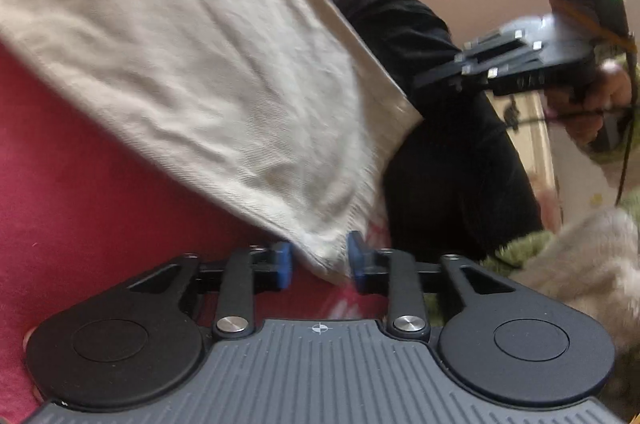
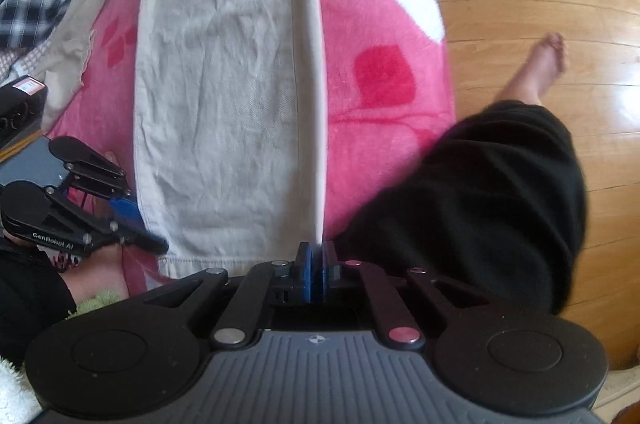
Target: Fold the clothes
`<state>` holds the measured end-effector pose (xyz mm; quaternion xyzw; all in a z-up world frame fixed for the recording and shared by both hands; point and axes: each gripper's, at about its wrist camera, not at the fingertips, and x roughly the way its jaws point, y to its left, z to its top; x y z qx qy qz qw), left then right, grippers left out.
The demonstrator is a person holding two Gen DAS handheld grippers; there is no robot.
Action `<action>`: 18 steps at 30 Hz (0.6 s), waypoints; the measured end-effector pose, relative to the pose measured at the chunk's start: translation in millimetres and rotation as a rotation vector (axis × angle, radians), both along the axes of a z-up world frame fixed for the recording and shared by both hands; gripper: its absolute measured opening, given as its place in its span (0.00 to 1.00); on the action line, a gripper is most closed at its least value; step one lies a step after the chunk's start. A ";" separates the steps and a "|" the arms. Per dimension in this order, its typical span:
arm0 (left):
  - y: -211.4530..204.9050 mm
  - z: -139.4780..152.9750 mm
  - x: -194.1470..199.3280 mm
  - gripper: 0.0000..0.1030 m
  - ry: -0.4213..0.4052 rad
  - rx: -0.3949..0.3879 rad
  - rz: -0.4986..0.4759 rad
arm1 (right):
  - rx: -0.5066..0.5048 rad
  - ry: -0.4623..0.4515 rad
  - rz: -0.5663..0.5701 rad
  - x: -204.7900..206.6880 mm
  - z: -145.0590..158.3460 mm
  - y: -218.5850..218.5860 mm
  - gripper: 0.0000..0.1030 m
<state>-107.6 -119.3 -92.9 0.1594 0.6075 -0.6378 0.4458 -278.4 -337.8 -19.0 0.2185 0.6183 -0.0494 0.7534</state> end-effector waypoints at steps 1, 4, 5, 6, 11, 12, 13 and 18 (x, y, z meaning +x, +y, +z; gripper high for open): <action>-1.9 3.5 -3.9 0.37 -0.023 0.001 -0.031 | -0.023 -0.007 -0.003 -3.1 6.1 1.0 0.04; -5.8 21.2 -14.7 0.38 -0.150 0.029 -0.140 | -0.121 -0.037 -0.001 -9.0 24.6 2.3 0.05; -3.7 27.8 -14.6 0.41 -0.191 0.031 -0.158 | -0.178 -0.066 0.017 -6.1 33.2 2.6 0.05; -1.0 34.2 -13.6 0.41 -0.232 0.035 -0.171 | -0.232 -0.099 0.036 -2.7 42.5 3.4 0.05; 15.5 58.5 19.5 0.42 -0.324 0.052 -0.067 | -0.437 -0.335 0.120 21.5 79.6 10.9 0.05; 16.7 62.1 27.4 0.42 -0.341 0.052 -0.025 | -0.470 -0.395 0.139 25.2 84.5 12.7 0.05; 18.2 65.7 36.5 0.42 -0.350 0.041 0.025 | -0.496 -0.433 0.153 32.4 87.1 13.5 0.05; 18.8 75.7 88.4 0.42 -0.360 -0.012 0.310 | -0.569 -0.590 0.219 85.6 103.0 19.5 0.05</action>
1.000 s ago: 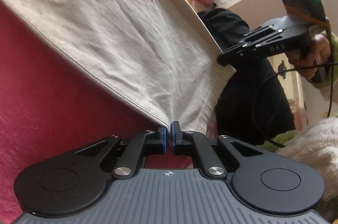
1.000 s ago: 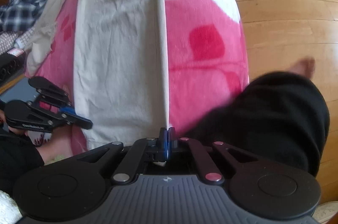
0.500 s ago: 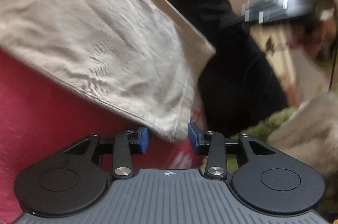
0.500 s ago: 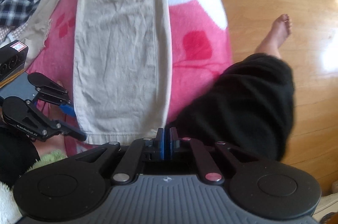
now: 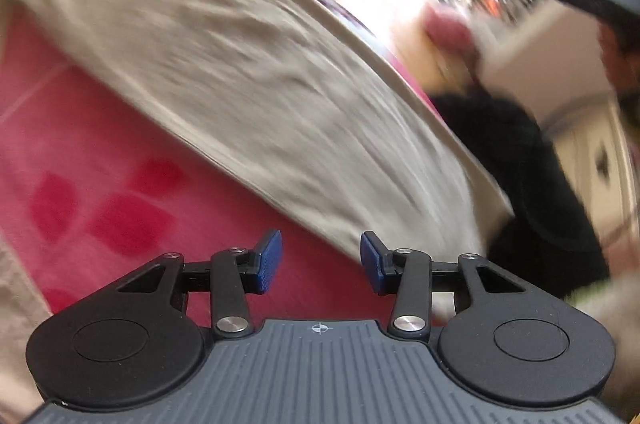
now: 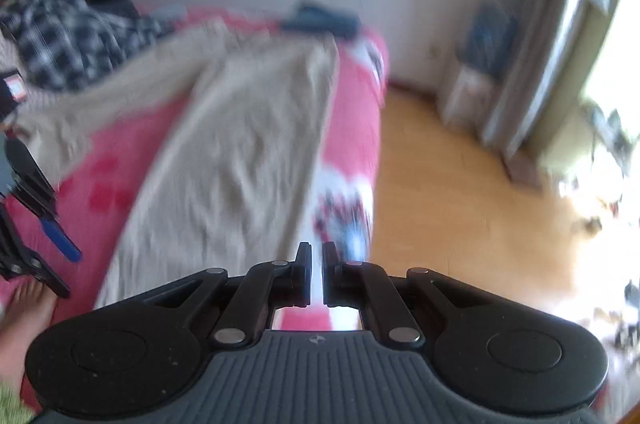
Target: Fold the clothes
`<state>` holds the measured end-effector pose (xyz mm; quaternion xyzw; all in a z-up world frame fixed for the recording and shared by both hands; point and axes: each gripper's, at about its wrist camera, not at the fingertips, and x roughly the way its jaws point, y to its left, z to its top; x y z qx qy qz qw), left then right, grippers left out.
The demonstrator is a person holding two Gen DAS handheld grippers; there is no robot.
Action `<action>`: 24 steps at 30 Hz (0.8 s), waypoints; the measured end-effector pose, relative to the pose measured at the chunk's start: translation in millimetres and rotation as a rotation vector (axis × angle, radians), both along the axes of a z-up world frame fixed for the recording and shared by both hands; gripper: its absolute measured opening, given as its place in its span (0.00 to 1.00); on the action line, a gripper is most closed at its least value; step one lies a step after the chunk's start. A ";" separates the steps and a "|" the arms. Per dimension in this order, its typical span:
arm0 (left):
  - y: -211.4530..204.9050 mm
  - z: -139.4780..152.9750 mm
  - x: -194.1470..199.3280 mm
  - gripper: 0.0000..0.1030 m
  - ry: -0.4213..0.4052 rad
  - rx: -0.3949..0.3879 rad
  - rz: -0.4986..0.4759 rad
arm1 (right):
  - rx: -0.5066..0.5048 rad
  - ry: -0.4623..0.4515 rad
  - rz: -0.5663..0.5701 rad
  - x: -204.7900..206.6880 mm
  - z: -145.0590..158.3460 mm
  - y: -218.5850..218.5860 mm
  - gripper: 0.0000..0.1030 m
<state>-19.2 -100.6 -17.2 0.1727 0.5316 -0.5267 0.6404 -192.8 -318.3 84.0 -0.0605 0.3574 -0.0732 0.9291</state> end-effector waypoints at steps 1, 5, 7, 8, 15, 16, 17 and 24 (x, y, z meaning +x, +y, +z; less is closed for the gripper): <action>-2.3 -0.1 7.4 0.42 -0.004 -0.016 0.041 | -0.013 -0.028 0.018 13.1 2.9 1.3 0.05; -12.6 -3.2 27.3 0.42 -0.024 -0.086 0.141 | -0.050 -0.092 0.068 74.0 8.3 2.7 0.05; -17.8 -4.8 37.3 0.42 -0.034 -0.121 0.191 | -0.038 -0.085 0.083 108.7 4.9 2.4 0.05; -20.3 -5.6 42.3 0.42 -0.039 -0.139 0.216 | -0.015 -0.078 0.091 128.8 2.3 0.2 0.05; -25.6 -33.3 45.0 0.42 0.072 -0.198 0.238 | 0.171 -0.028 0.047 267.0 -35.6 -24.0 0.05; -24.9 -35.0 44.9 0.43 0.080 -0.206 0.234 | 0.164 -0.018 0.032 287.3 -43.5 -27.5 0.05; -24.2 -36.7 44.9 0.44 0.088 -0.215 0.231 | 0.148 -0.008 0.018 307.9 -51.7 -31.1 0.05; -19.3 -48.7 44.2 0.44 0.141 -0.274 0.209 | 0.127 0.000 -0.040 414.9 -99.2 -50.9 0.05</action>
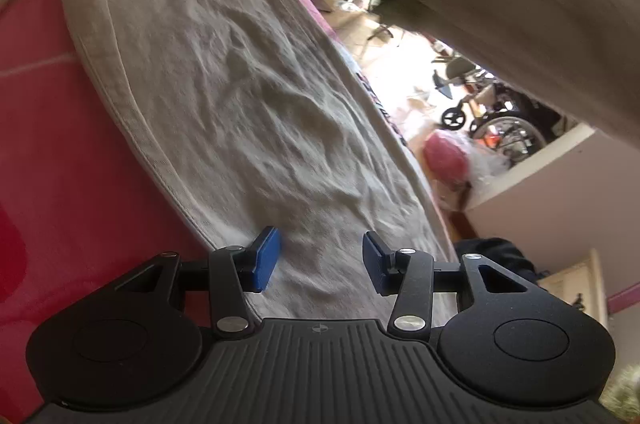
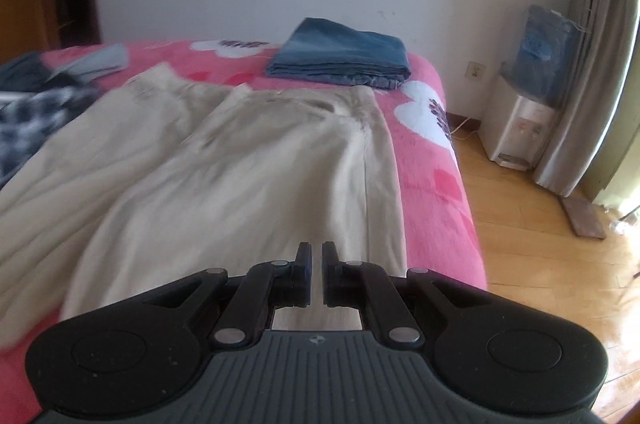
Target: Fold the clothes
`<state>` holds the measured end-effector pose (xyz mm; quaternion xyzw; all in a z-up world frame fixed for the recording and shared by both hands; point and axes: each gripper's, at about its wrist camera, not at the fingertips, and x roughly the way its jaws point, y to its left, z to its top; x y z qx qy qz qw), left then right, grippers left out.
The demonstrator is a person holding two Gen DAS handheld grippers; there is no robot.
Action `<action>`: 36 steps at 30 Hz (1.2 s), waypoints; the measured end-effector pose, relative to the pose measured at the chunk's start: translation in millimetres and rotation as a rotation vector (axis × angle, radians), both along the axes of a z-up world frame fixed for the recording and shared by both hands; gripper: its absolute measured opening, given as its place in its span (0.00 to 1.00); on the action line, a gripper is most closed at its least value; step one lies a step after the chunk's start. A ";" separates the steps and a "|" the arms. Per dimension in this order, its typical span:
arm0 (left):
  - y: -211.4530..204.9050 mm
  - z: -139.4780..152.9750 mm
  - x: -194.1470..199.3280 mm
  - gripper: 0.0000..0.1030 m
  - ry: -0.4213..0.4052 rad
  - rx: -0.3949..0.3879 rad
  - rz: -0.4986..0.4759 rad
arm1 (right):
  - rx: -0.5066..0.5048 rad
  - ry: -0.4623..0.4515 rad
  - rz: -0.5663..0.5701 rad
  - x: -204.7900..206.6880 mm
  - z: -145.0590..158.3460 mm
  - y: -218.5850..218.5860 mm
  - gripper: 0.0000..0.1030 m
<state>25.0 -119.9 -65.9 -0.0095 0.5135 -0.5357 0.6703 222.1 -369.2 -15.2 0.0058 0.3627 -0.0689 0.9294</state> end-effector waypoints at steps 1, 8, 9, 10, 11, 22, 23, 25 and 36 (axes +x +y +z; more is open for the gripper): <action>0.6 -1.3 0.0 0.44 0.003 -0.007 -0.004 | 0.015 -0.008 -0.003 11.7 -4.7 -1.7 0.05; 3.5 -7.9 0.3 0.45 0.003 -0.044 -0.038 | 0.174 -0.009 -0.150 48.0 -43.9 -56.3 0.00; 3.9 -8.8 0.3 0.46 0.003 -0.049 -0.042 | 0.175 -0.023 -0.179 46.7 -44.3 -65.9 0.00; 4.4 -9.1 0.4 0.46 0.002 -0.053 -0.048 | 0.176 -0.041 -0.211 45.2 -43.6 -75.0 0.01; 4.5 -9.5 0.2 0.47 0.000 -0.055 -0.053 | 0.181 -0.068 -0.226 42.8 -40.4 -81.5 0.01; 7.6 -12.7 -8.0 0.53 -0.050 -0.087 -0.090 | 0.161 -0.053 -0.252 61.8 -50.3 -90.8 0.00; 7.7 -12.8 -8.8 0.54 -0.049 -0.089 -0.090 | 0.151 -0.060 -0.293 62.1 -47.6 -96.5 0.00; 7.7 -13.0 -9.6 0.56 -0.045 -0.096 -0.097 | 0.161 -0.085 -0.327 60.2 -40.9 -105.1 0.00; 15.2 -16.5 -4.9 0.68 0.045 -0.151 -0.079 | 0.207 -0.119 -0.026 45.9 -24.1 -64.3 0.00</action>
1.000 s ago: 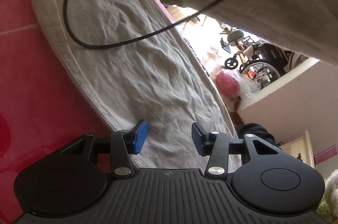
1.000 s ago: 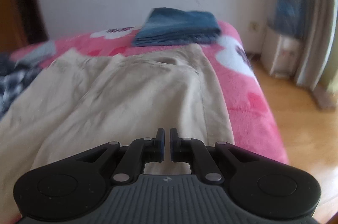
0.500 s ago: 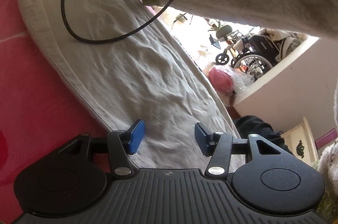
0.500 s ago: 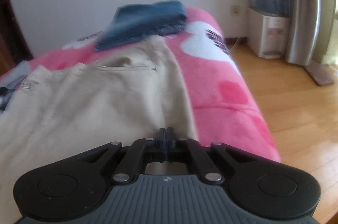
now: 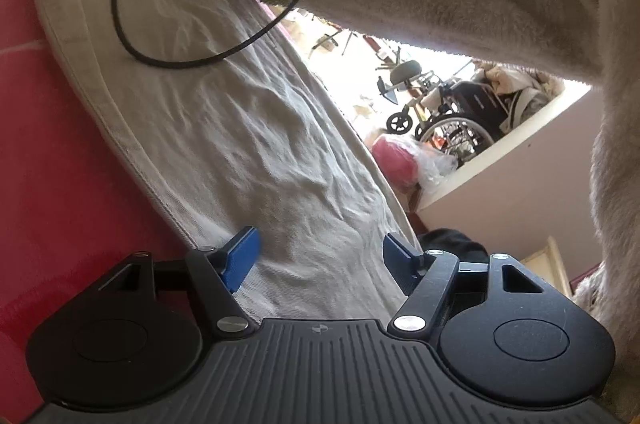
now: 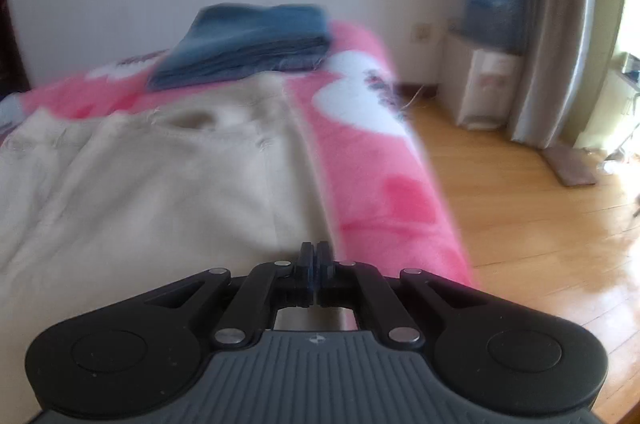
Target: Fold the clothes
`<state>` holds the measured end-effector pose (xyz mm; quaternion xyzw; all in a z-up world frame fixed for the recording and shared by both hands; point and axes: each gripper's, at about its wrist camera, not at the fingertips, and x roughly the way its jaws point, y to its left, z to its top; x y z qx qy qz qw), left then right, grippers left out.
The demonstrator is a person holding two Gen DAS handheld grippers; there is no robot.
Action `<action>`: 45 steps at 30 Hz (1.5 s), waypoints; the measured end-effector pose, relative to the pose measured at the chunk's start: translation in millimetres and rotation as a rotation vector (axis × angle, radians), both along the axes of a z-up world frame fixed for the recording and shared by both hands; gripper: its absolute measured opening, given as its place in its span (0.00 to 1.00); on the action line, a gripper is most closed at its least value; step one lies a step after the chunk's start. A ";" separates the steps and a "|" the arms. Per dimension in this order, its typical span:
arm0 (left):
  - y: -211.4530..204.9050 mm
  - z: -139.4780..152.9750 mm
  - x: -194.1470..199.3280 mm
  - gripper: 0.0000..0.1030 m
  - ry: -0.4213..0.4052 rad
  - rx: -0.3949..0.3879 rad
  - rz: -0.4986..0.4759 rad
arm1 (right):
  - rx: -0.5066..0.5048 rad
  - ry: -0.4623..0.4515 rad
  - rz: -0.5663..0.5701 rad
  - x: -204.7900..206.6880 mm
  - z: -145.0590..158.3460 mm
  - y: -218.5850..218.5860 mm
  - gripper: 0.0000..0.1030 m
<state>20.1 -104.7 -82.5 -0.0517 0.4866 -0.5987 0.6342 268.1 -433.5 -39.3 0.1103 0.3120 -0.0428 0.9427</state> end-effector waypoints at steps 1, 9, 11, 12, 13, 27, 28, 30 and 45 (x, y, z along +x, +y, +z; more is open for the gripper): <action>0.5 -0.7 0.8 0.68 0.010 -0.001 0.005 | -0.019 0.000 0.008 -1.2 0.2 3.2 0.00; 4.7 1.0 3.7 0.68 0.093 0.022 0.060 | -0.056 0.120 0.479 -9.1 -10.2 103.6 0.01; 6.0 5.2 -2.2 0.68 0.078 0.038 0.071 | -0.110 0.176 0.456 -0.9 -26.5 119.0 0.00; 6.7 7.5 -5.8 0.68 0.071 0.046 0.076 | -0.110 0.166 0.438 -1.2 -26.2 122.3 0.00; 7.7 9.9 -10.5 0.68 0.061 0.057 0.080 | -0.100 0.180 0.417 -0.4 -22.0 123.4 0.00; 29.2 43.4 -64.0 0.67 -0.277 0.227 0.123 | 0.072 0.156 0.349 -175.1 66.1 82.1 0.01; 29.0 44.0 -68.2 0.67 -0.309 0.245 0.123 | 0.087 0.177 0.336 -193.4 61.9 82.9 0.01; 24.0 41.2 -76.6 0.67 -0.363 0.299 0.114 | 0.115 0.219 0.311 -229.8 53.4 84.5 0.01; 14.4 32.8 -113.5 0.68 -0.522 0.476 0.074 | 0.312 0.671 0.253 -455.9 -21.4 143.5 0.01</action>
